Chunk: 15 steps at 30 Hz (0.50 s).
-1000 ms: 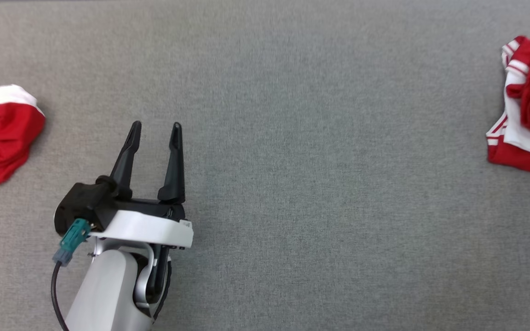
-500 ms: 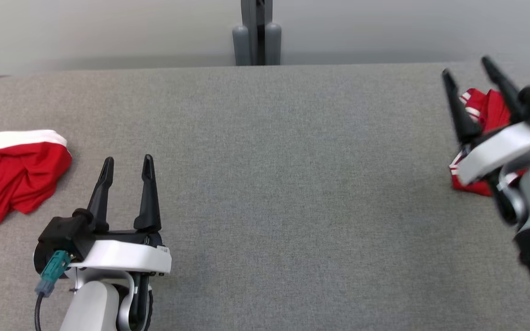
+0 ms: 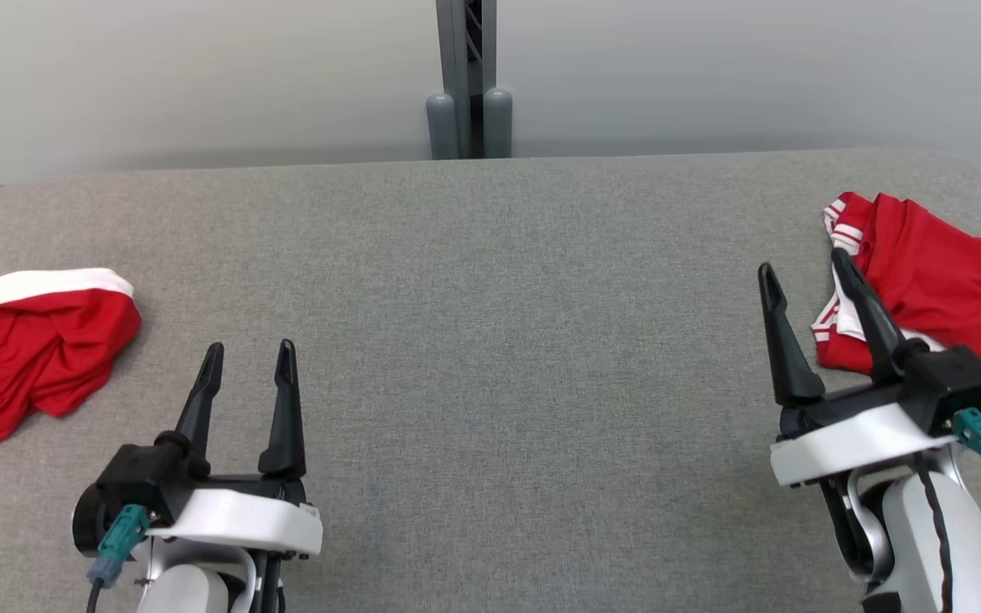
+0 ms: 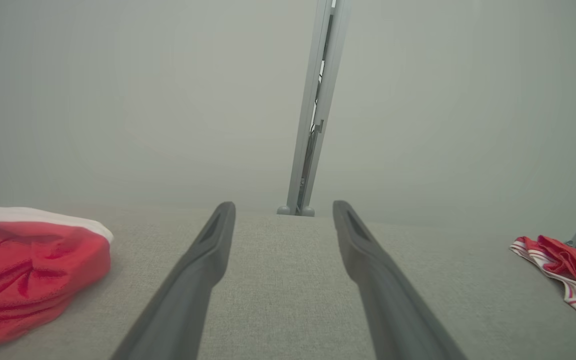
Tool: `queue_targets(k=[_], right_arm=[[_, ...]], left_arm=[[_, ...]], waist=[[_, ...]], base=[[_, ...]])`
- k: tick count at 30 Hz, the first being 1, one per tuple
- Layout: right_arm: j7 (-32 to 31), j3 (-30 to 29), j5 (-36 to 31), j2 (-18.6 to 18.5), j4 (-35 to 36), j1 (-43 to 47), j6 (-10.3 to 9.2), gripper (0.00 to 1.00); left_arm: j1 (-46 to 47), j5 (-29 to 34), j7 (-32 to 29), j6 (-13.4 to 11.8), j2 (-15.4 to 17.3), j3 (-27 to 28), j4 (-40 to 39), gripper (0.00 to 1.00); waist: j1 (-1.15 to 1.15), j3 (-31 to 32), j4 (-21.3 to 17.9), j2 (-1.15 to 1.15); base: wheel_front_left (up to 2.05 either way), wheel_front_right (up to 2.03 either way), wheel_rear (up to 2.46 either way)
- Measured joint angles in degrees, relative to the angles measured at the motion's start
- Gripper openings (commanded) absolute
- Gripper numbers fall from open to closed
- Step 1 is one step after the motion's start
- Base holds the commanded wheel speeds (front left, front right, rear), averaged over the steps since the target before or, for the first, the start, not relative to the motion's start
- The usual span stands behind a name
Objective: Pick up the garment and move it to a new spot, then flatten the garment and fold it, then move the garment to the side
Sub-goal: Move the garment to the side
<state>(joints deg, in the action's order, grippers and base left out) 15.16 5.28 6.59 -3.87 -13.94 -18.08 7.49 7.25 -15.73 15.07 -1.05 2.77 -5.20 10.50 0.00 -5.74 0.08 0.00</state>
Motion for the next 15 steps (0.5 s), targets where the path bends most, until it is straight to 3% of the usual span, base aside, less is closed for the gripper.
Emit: queue_targets(k=[15], right_arm=[[-0.01, -1.75, 2.97, 1.07, -1.66, 6.87, 0.0, 1.0]], left_arm=[[-2.43, -0.52, 0.0, -0.56, 0.02, -2.43, 1.54, 1.0]], waist=[[0.0, 2.24, -0.38, 0.0]], base=[[0.0, 0.0, 0.0]])
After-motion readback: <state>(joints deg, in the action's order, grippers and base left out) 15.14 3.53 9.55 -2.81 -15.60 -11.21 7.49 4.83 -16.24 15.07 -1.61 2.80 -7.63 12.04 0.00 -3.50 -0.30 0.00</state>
